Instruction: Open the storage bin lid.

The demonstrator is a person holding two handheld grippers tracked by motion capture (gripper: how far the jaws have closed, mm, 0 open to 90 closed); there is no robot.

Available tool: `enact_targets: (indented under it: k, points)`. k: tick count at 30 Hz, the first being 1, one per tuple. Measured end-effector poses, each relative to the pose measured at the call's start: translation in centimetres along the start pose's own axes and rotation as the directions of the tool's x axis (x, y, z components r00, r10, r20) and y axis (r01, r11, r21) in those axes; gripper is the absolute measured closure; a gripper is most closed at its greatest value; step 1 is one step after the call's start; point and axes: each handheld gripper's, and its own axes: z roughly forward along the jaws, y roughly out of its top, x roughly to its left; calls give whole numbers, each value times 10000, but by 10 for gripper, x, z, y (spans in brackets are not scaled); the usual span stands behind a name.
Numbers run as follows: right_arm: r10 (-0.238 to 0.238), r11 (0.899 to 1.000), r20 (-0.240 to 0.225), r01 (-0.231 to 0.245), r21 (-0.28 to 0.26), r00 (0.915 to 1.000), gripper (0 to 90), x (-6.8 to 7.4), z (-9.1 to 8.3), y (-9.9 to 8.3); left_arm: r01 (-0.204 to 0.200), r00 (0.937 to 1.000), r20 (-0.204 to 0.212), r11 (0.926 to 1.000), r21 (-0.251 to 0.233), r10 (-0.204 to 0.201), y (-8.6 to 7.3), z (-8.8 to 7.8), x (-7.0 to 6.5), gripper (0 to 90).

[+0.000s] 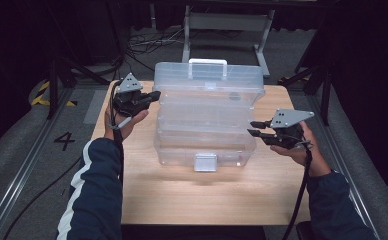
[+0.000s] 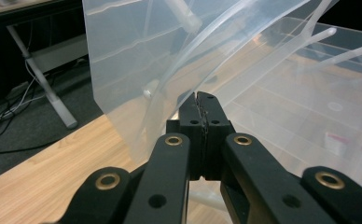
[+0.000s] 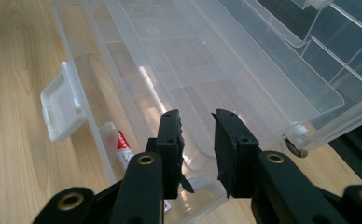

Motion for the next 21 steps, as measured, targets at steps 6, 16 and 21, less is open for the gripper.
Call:
enact_targets:
  k: [6, 16, 21]
  points:
    - [-120, 9999, -39, 120, 111, 9999, 704, 4, 0, 0, -87, 9999, 100, 10000, 22, 87, -3, -3, -3, 900]
    - [-158, 9997, -167, 161, 177, 9997, 695, 9, 1, 0, -264, 9994, 240, 9996, 61, 262, -9, -7, -8, 900]
    - [-134, 9997, -278, 139, 205, 9995, 689, 12, 2, -2, -391, 9985, 396, 9992, 124, 386, -12, -8, -12, 900]
